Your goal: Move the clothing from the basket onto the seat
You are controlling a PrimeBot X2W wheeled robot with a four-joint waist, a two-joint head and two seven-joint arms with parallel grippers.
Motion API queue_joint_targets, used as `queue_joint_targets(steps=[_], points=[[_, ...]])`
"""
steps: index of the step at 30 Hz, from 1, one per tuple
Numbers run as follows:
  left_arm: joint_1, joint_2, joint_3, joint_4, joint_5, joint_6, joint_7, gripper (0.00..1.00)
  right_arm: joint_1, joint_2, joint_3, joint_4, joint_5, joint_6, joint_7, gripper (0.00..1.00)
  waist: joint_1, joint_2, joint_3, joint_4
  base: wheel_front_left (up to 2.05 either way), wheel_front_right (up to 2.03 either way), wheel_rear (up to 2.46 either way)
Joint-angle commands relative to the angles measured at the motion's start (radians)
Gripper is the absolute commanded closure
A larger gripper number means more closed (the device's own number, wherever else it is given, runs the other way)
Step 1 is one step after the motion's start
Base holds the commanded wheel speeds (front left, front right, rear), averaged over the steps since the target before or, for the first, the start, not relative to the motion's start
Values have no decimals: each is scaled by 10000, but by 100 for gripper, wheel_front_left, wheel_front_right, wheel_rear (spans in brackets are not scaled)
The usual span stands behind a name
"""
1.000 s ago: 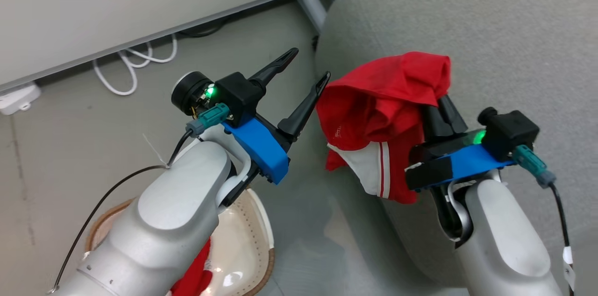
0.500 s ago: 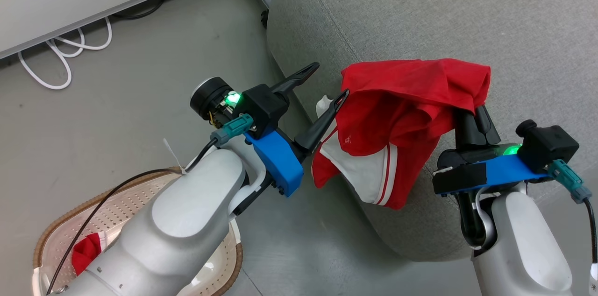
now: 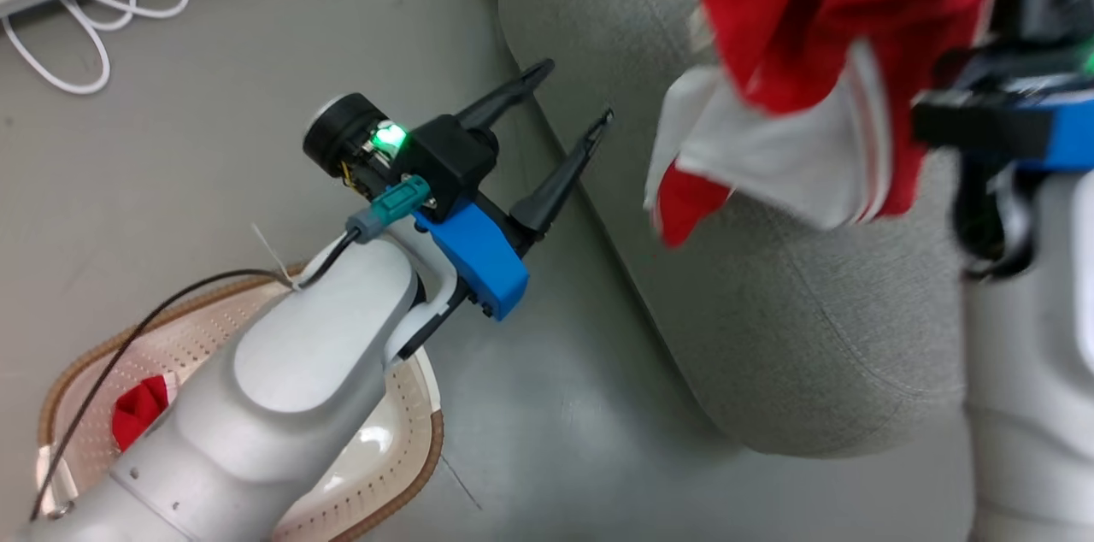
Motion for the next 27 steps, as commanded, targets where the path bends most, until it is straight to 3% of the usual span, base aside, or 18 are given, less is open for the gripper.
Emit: queue_joint_targets(steps=[1,9,15,21,27], points=[[-212,162,40,-131,89,54,29,0,-633,-302,-344,-206,-113,-8,-10,100,0,0,531,125,0,0,0],[-955,662,63,-853,438,114,367,0,-3088,-2262,-2520,-376,-145,-8,-8,100,0,0,2169,439,0,0,0],[-1406,1019,71,-1394,624,125,597,0,-3932,-3523,-3414,958,242,-7,-4,100,0,0,3166,630,0,0,0],[-1675,1089,31,-1740,720,165,722,0,-4078,-3682,-3363,2805,70,-8,-7,100,0,0,3892,875,0,0,0],[-1632,1091,-95,-1819,755,173,688,0,-3642,-3043,-3624,4037,-92,-8,-8,100,0,0,4218,1038,0,0,0]])
